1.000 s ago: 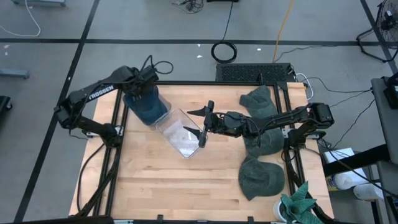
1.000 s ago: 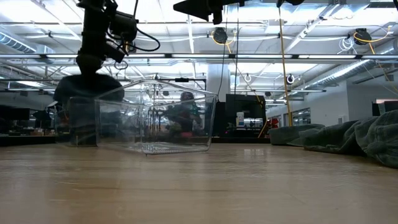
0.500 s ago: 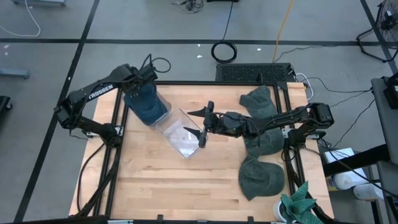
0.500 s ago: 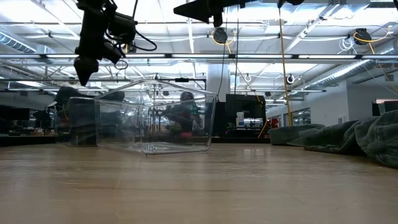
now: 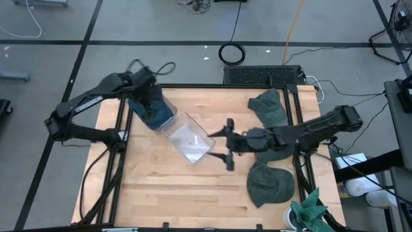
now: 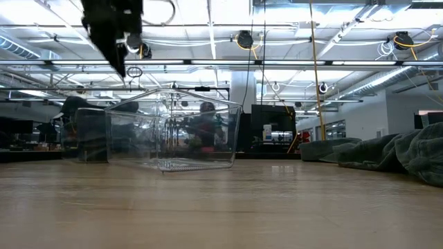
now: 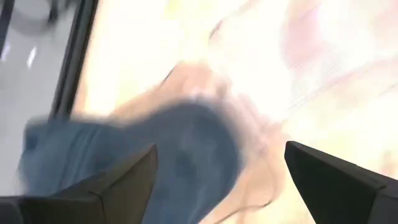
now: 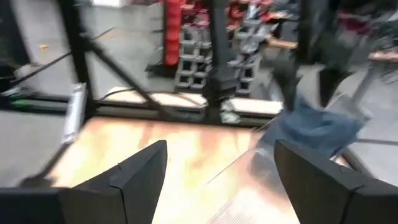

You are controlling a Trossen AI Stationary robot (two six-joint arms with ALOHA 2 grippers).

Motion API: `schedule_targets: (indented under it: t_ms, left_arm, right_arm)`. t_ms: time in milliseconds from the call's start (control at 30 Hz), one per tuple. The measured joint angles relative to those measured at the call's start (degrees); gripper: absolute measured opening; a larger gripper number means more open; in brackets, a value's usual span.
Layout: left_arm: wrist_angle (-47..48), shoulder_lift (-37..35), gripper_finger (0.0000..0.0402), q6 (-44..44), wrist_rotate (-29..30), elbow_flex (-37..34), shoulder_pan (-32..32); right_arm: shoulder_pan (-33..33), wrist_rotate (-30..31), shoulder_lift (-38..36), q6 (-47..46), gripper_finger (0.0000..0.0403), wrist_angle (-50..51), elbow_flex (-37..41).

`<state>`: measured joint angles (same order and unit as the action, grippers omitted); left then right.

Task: Pick & Place hat
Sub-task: Put the top black cap into the bottom transparent bin

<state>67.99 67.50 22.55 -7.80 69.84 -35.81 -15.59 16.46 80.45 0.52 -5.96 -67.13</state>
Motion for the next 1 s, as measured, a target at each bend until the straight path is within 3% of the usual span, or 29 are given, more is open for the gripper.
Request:
schedule_targets:
  t_ms: [100, 233, 367, 467, 567, 700, 833, 1000]
  left_arm:
    - [-5.12, -5.67, 0.036, -0.02, -8.79, 0.02, -0.04]
    - [-12.05, -12.74, 0.0362, -1.97, -16.34, 0.02, 0.0]
    - [-18.22, -17.91, 0.0356, -4.67, -17.72, 0.07, 0.0]
    - [-21.64, -20.31, 0.0354, -5.79, -17.7, 0.07, 0.0]
    - [-24.31, -21.57, 0.0357, -6.6, -17.7, 0.07, 0.0]
    - [-25.29, -21.9, 0.0364, -6.87, -17.7, 0.07, 0.0]
    - [-25.29, -21.7, 0.0364, -6.54, -17.66, 0.07, 0.0]
    - [-25.31, -21.81, 0.0358, -6.82, -17.66, 0.07, 0.0]
  right_arm:
    - [-3.84, 4.14, -4.05, -4.13, 0.0281, 8.14, 0.0]
    - [-8.54, 15.12, -9.62, -11.12, 0.0276, 20.97, 0.0]
    - [-10.4, 28.64, -13.84, -23.27, 0.0263, 33.0, 0.0]
    - [-8.16, 34.44, -15.62, -31.51, 0.0254, 41.46, -0.02]
    - [-2.65, 32.7, -15.86, -37.09, 0.0248, 48.3, -0.04]
    - [8.17, 23.51, -14.46, -40.72, 0.0247, 56.87, -0.07]
    - [19.83, 19.06, -12.57, -38.69, 0.0247, 64.07, -0.07]
    - [34.72, 11.94, -10.92, -33.47, 0.0248, 65.38, -0.09]
